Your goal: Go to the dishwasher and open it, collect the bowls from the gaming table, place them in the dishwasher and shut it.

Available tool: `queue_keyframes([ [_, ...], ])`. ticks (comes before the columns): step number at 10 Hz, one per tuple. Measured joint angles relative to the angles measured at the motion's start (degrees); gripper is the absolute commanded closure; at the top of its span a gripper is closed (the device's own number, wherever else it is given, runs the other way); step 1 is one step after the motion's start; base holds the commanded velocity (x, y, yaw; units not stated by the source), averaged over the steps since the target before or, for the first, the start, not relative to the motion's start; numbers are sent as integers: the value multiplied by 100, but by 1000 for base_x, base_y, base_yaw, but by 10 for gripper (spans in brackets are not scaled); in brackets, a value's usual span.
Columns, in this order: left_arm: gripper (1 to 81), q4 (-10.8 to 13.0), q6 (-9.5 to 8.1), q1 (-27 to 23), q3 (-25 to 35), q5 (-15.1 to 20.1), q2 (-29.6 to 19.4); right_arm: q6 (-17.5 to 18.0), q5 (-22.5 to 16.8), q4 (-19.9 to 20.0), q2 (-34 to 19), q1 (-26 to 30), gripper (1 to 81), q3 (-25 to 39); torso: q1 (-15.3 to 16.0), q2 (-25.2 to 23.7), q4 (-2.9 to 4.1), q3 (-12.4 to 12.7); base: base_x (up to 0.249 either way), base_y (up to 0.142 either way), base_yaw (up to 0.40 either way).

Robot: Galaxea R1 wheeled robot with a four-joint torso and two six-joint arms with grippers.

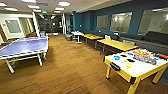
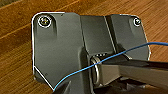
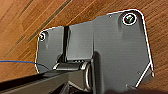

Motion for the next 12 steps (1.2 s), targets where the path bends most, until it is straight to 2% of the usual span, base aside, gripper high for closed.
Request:
queue_keyframes([
  [12,10,0,0,0,-7,0,-2,-4,5,0,13,2,10,-11,0,0,0,0,0,0,-235],
])
